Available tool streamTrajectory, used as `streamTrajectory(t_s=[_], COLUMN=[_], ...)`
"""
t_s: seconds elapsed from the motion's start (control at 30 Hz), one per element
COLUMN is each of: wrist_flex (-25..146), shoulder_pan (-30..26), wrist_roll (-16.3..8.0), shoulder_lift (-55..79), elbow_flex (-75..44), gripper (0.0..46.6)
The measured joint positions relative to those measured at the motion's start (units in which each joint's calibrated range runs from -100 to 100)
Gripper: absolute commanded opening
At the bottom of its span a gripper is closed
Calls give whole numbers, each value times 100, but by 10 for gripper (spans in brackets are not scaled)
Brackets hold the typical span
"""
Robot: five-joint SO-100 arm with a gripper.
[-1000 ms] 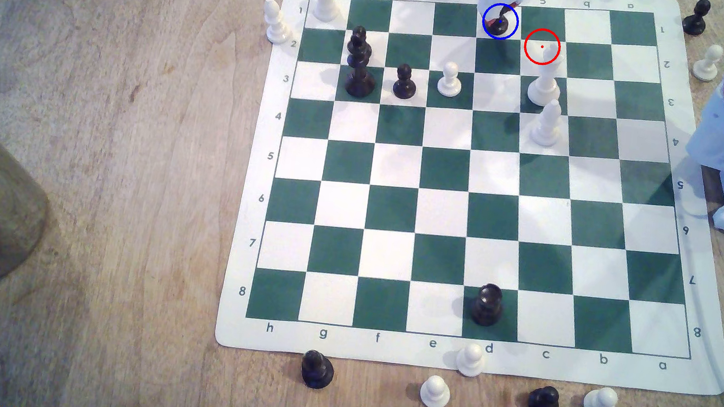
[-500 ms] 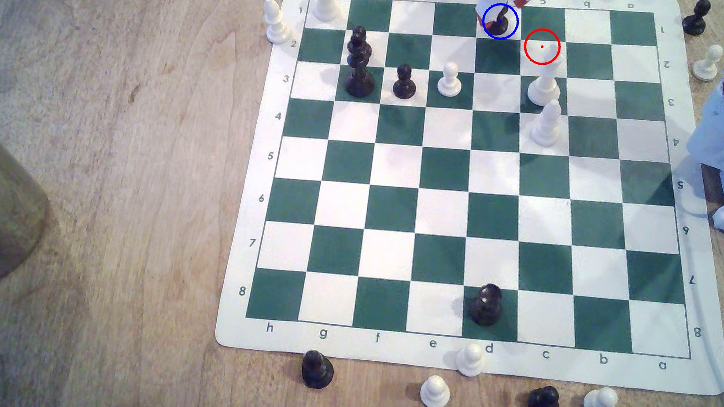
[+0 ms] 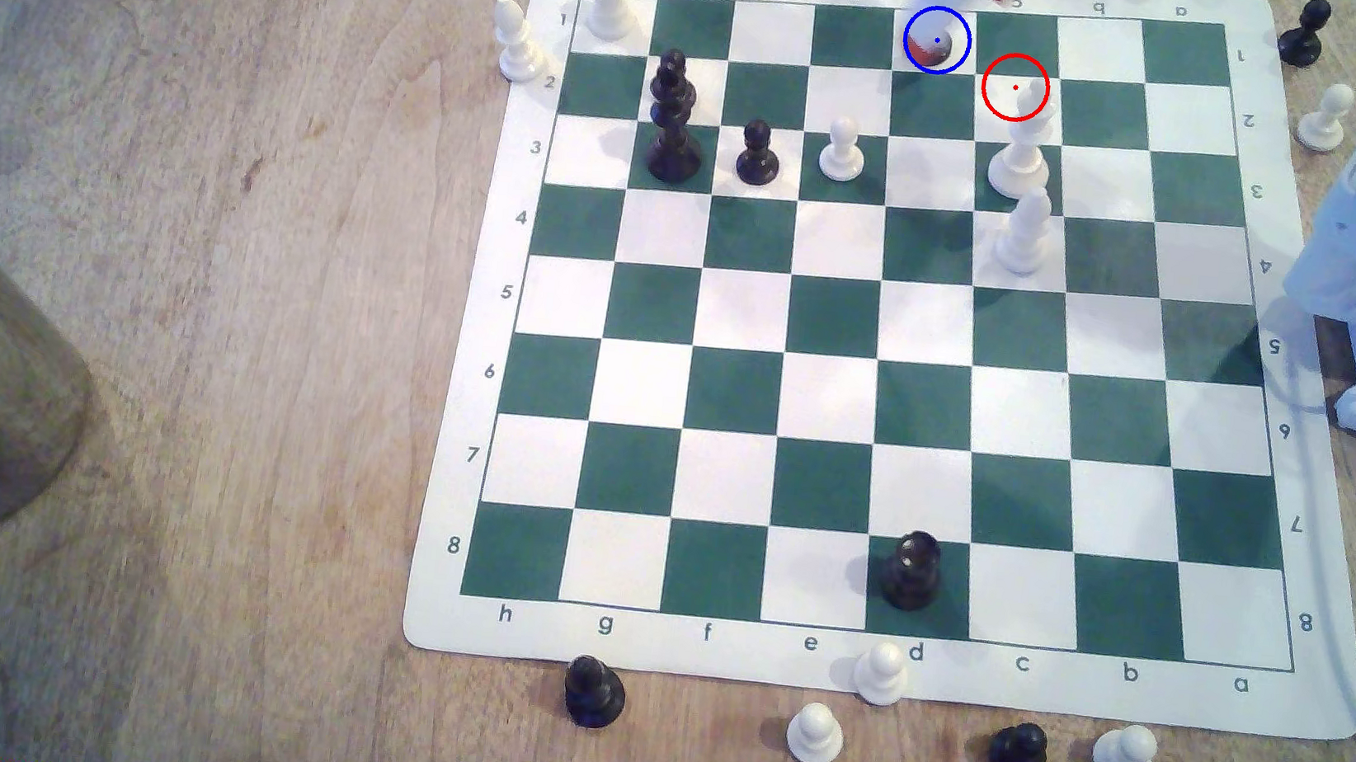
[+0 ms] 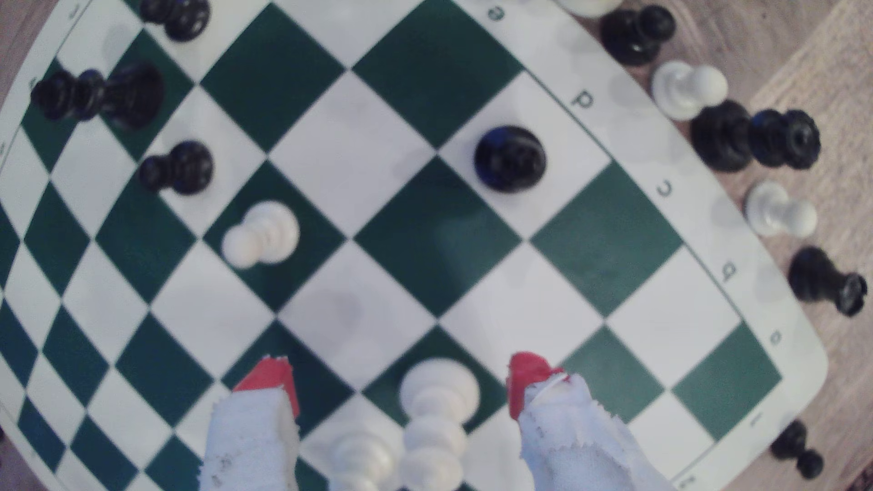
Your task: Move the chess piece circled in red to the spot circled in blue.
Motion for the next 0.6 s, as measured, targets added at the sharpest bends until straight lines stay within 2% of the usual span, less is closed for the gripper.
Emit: streamTrajectory(t_s=[0.27, 0.53, 0.6], wrist_flex=[653, 1689, 1817], shoulder_pan=[-88, -575, -524], wrist_roll=[0, -39, -39], shoulder_lift=[-1894, -3603, -3896], elbow_flex=[804, 1112, 1329], gripper=[254, 247, 226])
